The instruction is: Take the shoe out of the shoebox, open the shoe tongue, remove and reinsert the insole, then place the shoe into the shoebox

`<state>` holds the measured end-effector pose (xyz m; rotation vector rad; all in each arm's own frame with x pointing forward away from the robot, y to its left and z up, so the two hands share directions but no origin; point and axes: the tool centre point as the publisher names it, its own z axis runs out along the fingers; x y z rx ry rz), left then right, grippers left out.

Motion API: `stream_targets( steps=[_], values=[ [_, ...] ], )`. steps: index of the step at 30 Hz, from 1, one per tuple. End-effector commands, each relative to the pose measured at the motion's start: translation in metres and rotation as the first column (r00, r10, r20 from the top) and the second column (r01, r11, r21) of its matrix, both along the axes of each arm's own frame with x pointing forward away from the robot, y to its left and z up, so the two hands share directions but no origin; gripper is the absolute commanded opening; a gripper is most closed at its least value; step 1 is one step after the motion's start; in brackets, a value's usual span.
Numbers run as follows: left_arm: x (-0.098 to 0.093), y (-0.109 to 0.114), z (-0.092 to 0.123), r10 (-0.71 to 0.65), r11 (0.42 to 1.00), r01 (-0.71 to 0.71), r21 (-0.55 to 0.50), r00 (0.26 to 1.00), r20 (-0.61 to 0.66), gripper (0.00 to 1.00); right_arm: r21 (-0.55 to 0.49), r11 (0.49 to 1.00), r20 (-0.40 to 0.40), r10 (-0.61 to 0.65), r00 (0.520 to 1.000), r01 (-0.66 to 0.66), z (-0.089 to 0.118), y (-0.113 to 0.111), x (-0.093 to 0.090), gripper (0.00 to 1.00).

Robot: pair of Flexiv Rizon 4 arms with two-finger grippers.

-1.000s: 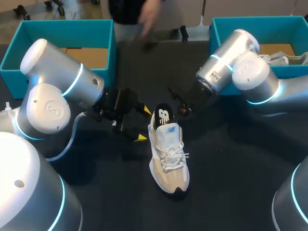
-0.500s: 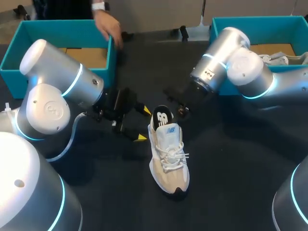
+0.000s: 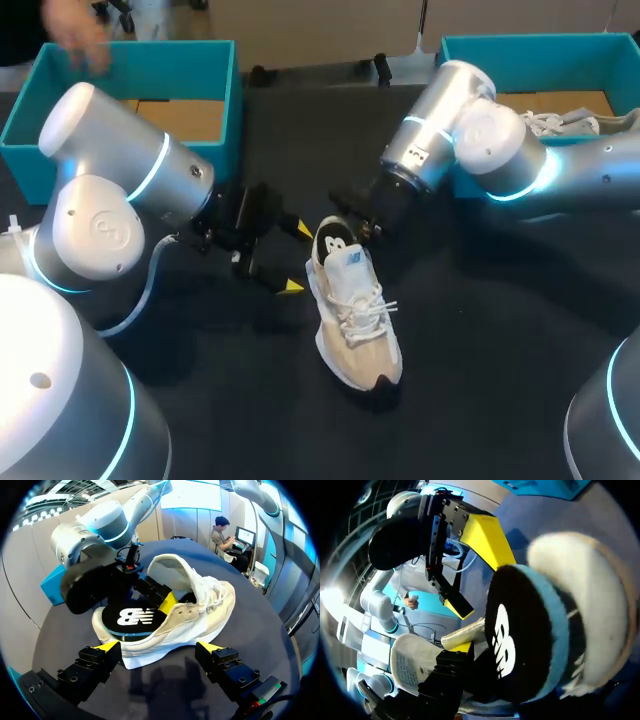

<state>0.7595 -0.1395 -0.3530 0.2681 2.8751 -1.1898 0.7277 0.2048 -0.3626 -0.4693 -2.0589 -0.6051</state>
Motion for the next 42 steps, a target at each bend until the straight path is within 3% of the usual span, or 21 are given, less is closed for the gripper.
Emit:
stream_targets(
  steps=[1,19,21,22,23,32,40,42],
  values=[
    [0.0,0.0,0.0,-0.002,1.0,0.002,-0.002,1.0,0.002,1.0,-0.023,1.0,0.046,-0.01,0.999,0.011,0.016,-0.006,0.001,0.38],
    [-0.002,0.002,0.003,-0.002,1.0,0.002,0.002,1.0,0.008,1.0,-0.004,1.0,0.139,-0.015,0.99,0.016,0.027,-0.003,0.029,0.36],
    [-0.002,0.002,0.004,-0.001,1.0,0.001,0.002,1.0,0.009,1.0,-0.003,1.0,0.139,-0.015,0.99,0.015,0.026,-0.002,0.031,0.26],
    [-0.002,0.002,0.004,0.0,1.0,0.0,0.001,1.0,0.01,1.0,0.0,1.0,0.134,-0.009,0.991,0.009,0.024,-0.001,0.032,0.08],
    [-0.002,0.002,0.004,-0.001,1.0,0.001,0.001,1.0,0.01,1.0,0.003,1.0,0.13,-0.003,0.992,0.003,0.023,0.001,0.032,0.0],
    [-0.003,0.003,0.005,0.006,1.0,-0.006,0.004,1.0,0.012,1.0,0.009,1.0,0.07,0.013,0.997,-0.014,0.006,0.006,0.018,0.0],
    [-0.002,0.003,0.005,0.014,1.0,-0.014,0.002,1.0,0.014,1.0,0.01,1.0,0.065,-0.009,0.998,0.008,0.005,0.002,0.01,0.01],
    [-0.002,0.003,0.005,0.014,1.0,-0.014,0.0,1.0,0.017,1.0,0.007,1.0,0.077,-0.009,0.997,0.009,0.009,0.002,0.012,0.27]
  ],
)
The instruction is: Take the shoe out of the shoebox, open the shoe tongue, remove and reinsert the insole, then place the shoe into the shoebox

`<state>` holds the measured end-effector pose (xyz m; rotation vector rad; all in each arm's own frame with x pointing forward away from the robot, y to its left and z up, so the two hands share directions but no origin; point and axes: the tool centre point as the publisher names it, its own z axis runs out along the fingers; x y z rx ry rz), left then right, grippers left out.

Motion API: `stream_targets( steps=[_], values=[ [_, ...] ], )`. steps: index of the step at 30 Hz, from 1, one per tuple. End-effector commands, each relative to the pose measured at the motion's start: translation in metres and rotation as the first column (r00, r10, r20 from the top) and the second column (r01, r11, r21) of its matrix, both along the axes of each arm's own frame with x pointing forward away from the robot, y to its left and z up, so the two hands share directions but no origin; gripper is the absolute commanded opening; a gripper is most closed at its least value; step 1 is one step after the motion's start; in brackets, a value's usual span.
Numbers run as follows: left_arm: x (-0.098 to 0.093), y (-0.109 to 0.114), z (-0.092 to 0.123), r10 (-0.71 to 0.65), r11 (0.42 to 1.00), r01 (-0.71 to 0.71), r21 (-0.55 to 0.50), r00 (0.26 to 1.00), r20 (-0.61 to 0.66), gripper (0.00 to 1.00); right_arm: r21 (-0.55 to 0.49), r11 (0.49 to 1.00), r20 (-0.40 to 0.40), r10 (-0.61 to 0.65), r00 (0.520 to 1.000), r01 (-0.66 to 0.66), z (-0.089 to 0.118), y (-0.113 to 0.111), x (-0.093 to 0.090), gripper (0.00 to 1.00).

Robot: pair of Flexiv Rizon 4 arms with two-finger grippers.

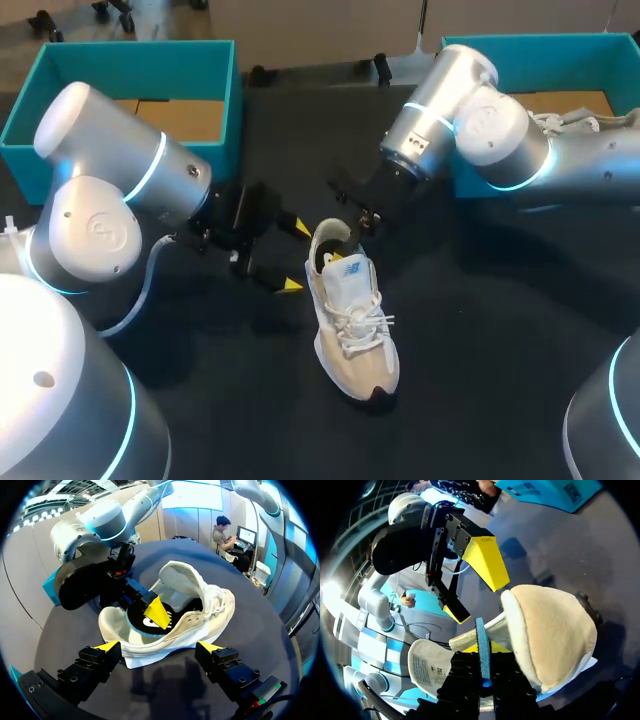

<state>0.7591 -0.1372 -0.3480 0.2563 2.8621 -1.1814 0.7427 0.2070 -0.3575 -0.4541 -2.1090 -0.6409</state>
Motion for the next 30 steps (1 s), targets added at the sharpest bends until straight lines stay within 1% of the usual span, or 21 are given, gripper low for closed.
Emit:
stream_targets(
  steps=[1,2,5,15,17,22,24,27,30],
  values=[
    [-0.001,0.001,0.001,0.002,1.0,-0.002,0.0,1.0,0.006,1.0,-0.007,1.0,0.021,-0.004,1.0,0.004,0.006,0.0,-0.003,0.3],
    [-0.001,0.001,0.002,0.005,1.0,-0.005,-0.001,1.0,0.007,1.0,-0.012,1.0,0.03,-0.002,1.0,0.003,0.009,-0.001,-0.003,0.34],
    [0.0,0.002,0.004,0.013,1.0,-0.013,-0.006,1.0,0.013,1.0,-0.017,1.0,0.058,-0.007,0.998,0.008,0.019,-0.002,-0.003,0.43],
    [-0.003,0.003,0.011,0.021,1.0,-0.021,-0.008,0.999,0.03,1.0,-0.009,1.0,0.142,-0.011,0.99,0.013,0.042,-0.001,0.0,0.5],
    [-0.005,0.004,0.011,0.026,1.0,-0.026,-0.004,0.999,0.033,1.0,-0.003,1.0,0.16,-0.006,0.987,0.007,0.045,0.0,0.002,0.55],
    [-0.013,0.008,0.015,0.032,0.999,-0.033,0.012,0.999,0.035,1.0,0.043,0.999,0.205,0.001,0.979,-0.01,0.048,0.005,0.007,0.56],
    [-0.015,0.009,0.017,0.04,0.999,-0.041,0.019,0.998,0.042,1.0,0.059,0.998,0.224,0.006,0.975,-0.019,0.049,0.008,0.01,0.55],
    [-0.019,0.011,0.021,0.062,0.998,-0.063,0.02,0.997,0.054,1.0,0.064,0.997,0.247,0.032,0.968,-0.049,0.051,0.01,0.015,0.56],
    [-0.022,0.011,0.022,0.087,0.996,-0.088,0.014,0.994,0.06,1.0,0.055,0.996,0.273,0.052,0.961,-0.07,0.059,0.01,0.019,0.56]
  ],
)
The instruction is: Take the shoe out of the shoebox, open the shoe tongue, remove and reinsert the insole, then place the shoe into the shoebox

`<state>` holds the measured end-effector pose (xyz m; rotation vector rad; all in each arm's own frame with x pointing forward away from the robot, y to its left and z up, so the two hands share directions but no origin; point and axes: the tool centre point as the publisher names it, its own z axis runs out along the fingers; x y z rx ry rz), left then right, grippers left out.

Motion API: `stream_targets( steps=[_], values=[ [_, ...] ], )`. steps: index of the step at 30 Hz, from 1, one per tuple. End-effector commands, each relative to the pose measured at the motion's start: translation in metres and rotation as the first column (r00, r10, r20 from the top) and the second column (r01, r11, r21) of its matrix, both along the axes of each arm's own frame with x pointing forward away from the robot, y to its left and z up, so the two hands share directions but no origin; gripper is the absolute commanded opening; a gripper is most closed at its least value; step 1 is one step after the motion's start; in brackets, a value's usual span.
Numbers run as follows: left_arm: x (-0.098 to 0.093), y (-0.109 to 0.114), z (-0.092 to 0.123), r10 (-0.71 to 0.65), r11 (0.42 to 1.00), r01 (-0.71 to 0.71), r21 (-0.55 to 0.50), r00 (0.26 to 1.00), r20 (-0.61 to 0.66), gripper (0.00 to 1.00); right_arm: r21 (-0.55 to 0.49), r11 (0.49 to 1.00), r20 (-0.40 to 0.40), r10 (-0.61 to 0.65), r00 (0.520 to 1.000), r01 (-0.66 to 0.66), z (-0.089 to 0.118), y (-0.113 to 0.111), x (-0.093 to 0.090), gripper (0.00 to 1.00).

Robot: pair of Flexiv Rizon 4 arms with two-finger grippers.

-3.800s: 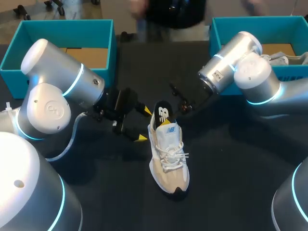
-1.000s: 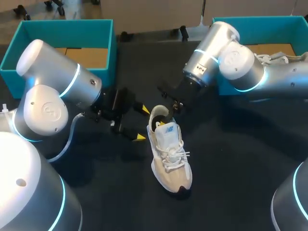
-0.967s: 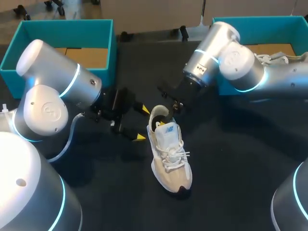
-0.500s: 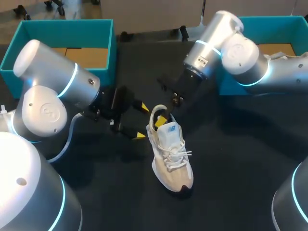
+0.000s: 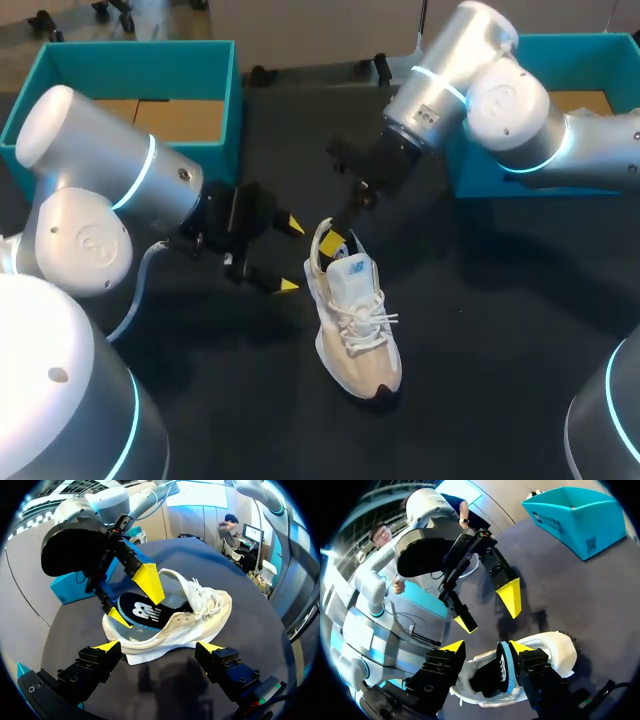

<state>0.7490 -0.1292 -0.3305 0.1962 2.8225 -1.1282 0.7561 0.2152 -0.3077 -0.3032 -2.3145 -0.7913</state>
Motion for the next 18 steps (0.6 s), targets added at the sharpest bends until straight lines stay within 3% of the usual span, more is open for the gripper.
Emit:
stream_targets(
  steps=[1,14,18],
  values=[
    [-0.013,0.004,0.004,0.032,0.999,-0.032,0.0,0.999,0.017,1.0,-0.014,1.0,0.038,0.028,0.999,-0.028,0.014,0.002,0.007,0.57],
    [-0.014,0.009,0.003,0.058,0.998,-0.058,-0.001,0.998,0.008,1.0,-0.007,1.0,0.095,-0.004,0.996,0.004,0.04,-0.016,0.021,0.57],
    [-0.008,0.014,0.003,0.069,0.998,-0.069,-0.002,0.998,0.008,1.0,-0.003,0.999,0.092,-0.049,0.995,0.049,0.044,-0.022,0.022,0.45]
  ],
)
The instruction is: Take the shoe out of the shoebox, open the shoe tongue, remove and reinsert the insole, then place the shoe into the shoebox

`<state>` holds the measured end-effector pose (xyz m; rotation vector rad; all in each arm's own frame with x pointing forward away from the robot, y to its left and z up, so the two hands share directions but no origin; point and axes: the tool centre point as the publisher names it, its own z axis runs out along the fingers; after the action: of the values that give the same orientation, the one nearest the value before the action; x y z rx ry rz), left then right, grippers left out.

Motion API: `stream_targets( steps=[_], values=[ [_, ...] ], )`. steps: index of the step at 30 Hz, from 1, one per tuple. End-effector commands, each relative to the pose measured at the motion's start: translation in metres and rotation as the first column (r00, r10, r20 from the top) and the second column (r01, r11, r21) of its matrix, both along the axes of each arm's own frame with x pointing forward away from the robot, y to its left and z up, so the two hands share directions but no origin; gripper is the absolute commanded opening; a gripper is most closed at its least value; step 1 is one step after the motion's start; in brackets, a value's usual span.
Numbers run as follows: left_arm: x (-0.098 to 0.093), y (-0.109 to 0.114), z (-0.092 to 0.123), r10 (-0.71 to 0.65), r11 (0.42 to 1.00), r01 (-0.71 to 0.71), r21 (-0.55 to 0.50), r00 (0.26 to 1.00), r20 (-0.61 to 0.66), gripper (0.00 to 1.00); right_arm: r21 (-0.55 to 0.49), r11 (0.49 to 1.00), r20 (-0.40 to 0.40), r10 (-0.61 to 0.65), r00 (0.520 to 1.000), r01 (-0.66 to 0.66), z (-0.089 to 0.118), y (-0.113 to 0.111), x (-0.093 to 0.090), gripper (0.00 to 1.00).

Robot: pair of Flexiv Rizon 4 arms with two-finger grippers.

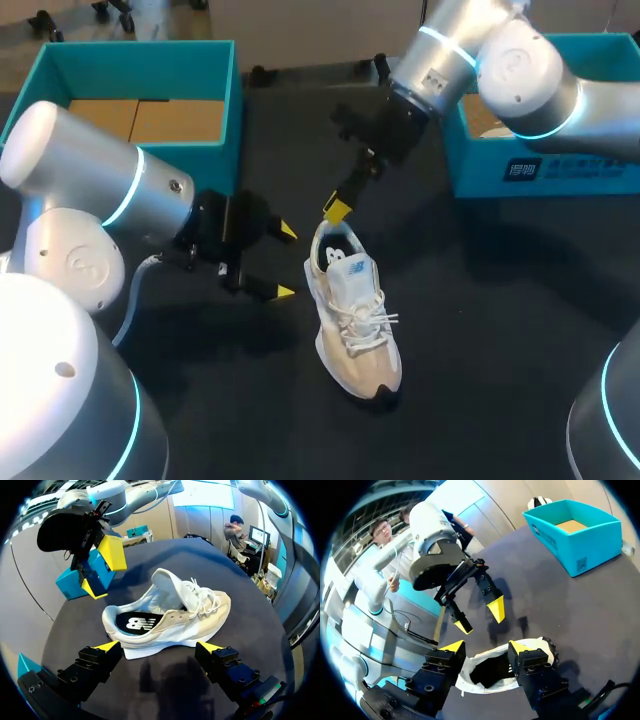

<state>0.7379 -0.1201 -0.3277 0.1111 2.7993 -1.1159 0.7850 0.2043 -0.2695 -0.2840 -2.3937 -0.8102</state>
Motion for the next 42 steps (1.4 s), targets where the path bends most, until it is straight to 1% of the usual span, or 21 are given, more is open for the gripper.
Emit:
stream_targets(
  steps=[1,3,4,6,7,8,13,16,20,22,23,25,27,28,32,36,42],
  values=[
    [0.005,0.006,0.0,0.01,1.0,-0.01,0.001,1.0,0.0,1.0,0.013,0.998,0.01,-0.058,0.998,0.058,0.007,-0.012,-0.007,0.4],
    [0.008,0.008,0.002,0.017,1.0,-0.017,-0.001,1.0,0.0,1.0,0.01,0.996,0.01,-0.09,0.996,0.09,0.007,-0.015,-0.009,0.34],
    [0.01,0.009,0.002,0.018,1.0,-0.018,-0.003,1.0,0.0,1.0,0.012,0.994,0.01,-0.107,0.994,0.106,0.007,-0.016,-0.01,0.29],
    [0.013,0.011,0.003,0.023,1.0,-0.023,-0.005,1.0,-0.002,1.0,0.01,0.99,0.012,-0.141,0.99,0.141,0.007,-0.021,-0.012,0.13],
    [0.015,0.012,0.003,0.025,1.0,-0.026,-0.006,1.0,-0.002,1.0,0.002,0.989,0.013,-0.15,0.989,0.15,0.008,-0.022,-0.012,0.09],
    [0.016,0.013,0.004,0.028,1.0,-0.028,-0.008,1.0,-0.002,1.0,-0.012,0.985,0.013,-0.169,0.985,0.17,0.008,-0.024,-0.013,0.0],
    [0.02,0.017,0.004,0.0,1.0,-0.001,-0.007,1.0,-0.017,1.0,-0.054,0.962,0.048,-0.267,0.963,0.269,0.016,-0.035,-0.016,0.0],
    [0.026,0.023,0.006,0.008,1.0,-0.008,-0.005,1.0,-0.013,1.0,-0.074,0.948,0.061,-0.305,0.95,0.309,0.019,-0.04,-0.019,0.0],
    [0.03,0.024,0.007,0.002,1.0,-0.002,-0.004,1.0,-0.011,1.0,-0.11,0.932,0.086,-0.338,0.937,0.346,0.019,-0.042,-0.021,0.0],
    [0.032,0.024,0.007,-0.001,1.0,0.001,-0.002,1.0,-0.011,1.0,-0.15,0.921,0.107,-0.346,0.932,0.359,0.019,-0.041,-0.021,0.0],
    [0.034,0.024,0.007,-0.002,1.0,0.002,-0.003,1.0,-0.011,1.0,-0.166,0.91,0.131,-0.36,0.924,0.379,0.02,-0.04,-0.021,0.0],
    [0.035,0.022,0.007,-0.005,1.0,0.005,-0.005,1.0,-0.009,1.0,-0.23,0.877,0.171,-0.391,0.904,0.423,0.021,-0.04,-0.022,0.0],
    [0.036,0.021,0.007,-0.008,1.0,0.008,-0.008,1.0,-0.009,1.0,-0.29,0.85,0.208,-0.392,0.896,0.44,0.022,-0.039,-0.022,0.0],
    [0.037,0.019,0.007,-0.011,1.0,0.011,-0.01,1.0,-0.009,1.0,-0.307,0.846,0.205,-0.388,0.899,0.435,0.022,-0.037,-0.022,0.0],
    [0.039,0.018,0.007,-0.022,1.0,0.022,-0.006,1.0,-0.007,1.0,-0.307,0.846,0.205,-0.388,0.899,0.435,0.022,-0.037,-0.022,0.0],
    [0.04,0.018,0.012,-0.043,0.999,0.043,0.005,0.999,-0.012,1.0,-0.307,0.846,0.205,-0.388,0.899,0.435,0.022,-0.037,-0.022,0.0],
    [0.04,0.018,0.012,-0.043,0.999,0.043,0.005,0.999,-0.012,1.0,-0.307,0.846,0.205,-0.388,0.899,0.435,0.022,-0.037,-0.022,0.0]
  ],
)
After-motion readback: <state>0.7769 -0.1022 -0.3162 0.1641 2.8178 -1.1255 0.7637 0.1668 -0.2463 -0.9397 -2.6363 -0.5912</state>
